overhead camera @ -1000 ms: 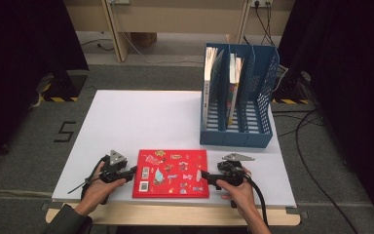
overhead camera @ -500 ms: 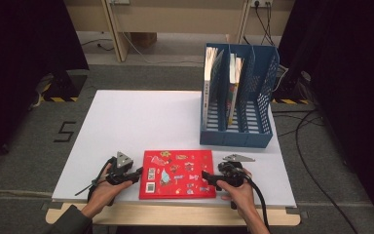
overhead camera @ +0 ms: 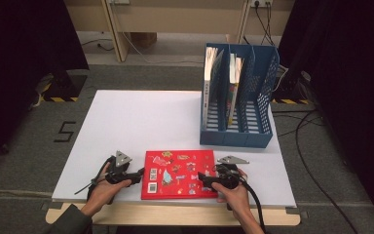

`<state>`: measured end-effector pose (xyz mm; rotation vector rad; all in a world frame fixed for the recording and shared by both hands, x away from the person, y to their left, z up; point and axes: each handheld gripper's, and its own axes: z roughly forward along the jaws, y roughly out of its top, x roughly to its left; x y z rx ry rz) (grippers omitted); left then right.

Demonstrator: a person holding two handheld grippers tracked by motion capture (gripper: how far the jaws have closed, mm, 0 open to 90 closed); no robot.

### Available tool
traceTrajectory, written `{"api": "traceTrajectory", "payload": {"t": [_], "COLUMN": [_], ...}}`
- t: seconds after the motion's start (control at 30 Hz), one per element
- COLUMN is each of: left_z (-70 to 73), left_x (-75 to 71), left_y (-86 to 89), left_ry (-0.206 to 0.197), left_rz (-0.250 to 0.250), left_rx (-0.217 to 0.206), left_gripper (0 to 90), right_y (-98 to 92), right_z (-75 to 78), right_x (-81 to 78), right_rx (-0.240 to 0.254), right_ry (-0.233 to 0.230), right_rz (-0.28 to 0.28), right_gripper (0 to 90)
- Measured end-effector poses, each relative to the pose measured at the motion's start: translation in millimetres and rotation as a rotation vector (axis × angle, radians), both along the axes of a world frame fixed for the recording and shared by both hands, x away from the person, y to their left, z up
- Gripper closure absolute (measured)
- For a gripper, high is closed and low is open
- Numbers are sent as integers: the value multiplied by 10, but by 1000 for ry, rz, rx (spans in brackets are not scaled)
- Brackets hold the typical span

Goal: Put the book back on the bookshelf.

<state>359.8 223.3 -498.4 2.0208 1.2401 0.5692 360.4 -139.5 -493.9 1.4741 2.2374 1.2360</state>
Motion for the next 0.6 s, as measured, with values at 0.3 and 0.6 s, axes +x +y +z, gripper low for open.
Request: {"api": "traceTrajectory", "payload": {"t": [0.3, 0.6], "left_z": [-8, -2], "left_x": [7, -5], "left_y": [16, 3], "left_ry": [1, 11], "left_rz": [-2, 5], "left_rx": [-9, -17], "left_gripper": [274, 284], "right_y": [113, 117], "right_z": [-11, -23], "right_x": [-36, -63], "right_rx": [0, 85], "right_ry": [-7, 11], "right_rz": [-56, -133], "right_gripper": [137, 136]}}
